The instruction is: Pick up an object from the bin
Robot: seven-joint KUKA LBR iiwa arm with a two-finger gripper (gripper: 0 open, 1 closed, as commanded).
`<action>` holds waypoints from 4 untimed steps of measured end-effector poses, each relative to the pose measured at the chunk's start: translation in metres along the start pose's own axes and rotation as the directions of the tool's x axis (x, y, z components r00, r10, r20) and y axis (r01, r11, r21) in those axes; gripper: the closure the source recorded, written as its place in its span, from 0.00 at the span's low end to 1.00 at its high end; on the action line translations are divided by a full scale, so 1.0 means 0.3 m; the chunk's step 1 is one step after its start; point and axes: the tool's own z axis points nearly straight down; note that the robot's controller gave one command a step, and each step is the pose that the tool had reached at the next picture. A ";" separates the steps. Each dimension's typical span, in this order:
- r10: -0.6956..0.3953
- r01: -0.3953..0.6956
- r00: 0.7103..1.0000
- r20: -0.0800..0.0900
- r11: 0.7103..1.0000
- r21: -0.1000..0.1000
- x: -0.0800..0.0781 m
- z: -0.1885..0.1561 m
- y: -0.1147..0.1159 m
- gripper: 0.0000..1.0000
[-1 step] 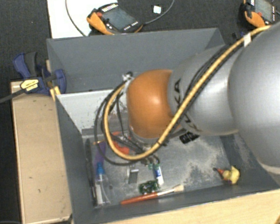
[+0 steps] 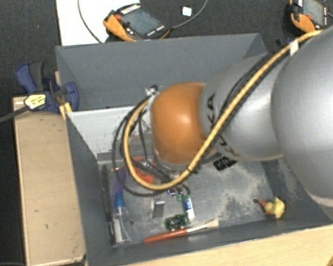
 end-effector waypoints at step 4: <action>-0.418 0.418 0.909 0.008 0.909 0.001 0.001 -0.205 -0.059 0.00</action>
Offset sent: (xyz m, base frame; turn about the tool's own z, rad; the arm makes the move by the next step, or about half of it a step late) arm -0.0046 0.0020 0.0376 -0.0264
